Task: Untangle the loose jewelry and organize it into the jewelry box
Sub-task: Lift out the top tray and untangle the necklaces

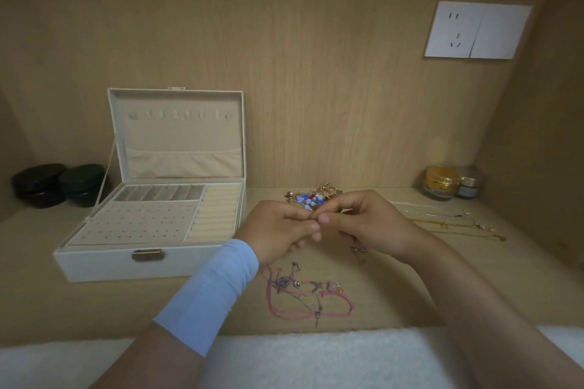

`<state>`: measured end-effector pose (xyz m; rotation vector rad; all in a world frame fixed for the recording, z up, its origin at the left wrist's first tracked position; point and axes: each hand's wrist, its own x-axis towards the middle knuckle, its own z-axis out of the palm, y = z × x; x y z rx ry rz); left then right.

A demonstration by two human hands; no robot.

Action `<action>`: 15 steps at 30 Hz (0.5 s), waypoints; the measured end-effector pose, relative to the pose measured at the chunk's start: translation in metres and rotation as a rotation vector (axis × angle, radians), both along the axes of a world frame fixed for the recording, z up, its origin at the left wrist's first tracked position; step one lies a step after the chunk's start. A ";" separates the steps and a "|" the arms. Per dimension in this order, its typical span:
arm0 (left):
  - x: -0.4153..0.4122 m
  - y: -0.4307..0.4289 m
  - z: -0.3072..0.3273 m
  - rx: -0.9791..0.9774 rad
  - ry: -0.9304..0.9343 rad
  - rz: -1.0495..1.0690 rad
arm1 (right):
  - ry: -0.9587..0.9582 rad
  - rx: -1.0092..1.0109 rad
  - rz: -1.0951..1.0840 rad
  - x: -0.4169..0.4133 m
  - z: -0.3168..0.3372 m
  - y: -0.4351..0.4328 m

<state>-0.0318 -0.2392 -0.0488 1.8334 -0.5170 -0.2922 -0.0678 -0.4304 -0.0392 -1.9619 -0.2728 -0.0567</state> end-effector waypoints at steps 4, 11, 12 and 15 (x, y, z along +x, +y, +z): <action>0.005 0.009 0.001 0.145 -0.130 0.062 | 0.056 -0.069 -0.048 -0.001 0.001 -0.007; 0.004 0.014 0.013 0.238 -0.352 0.181 | 0.221 -0.348 -0.042 -0.004 0.008 -0.028; 0.004 0.013 0.015 0.166 -0.303 0.197 | 0.219 -0.355 -0.060 -0.004 0.009 -0.033; 0.006 0.011 0.019 -0.107 -0.111 0.246 | 0.221 -0.324 -0.100 -0.009 0.010 -0.048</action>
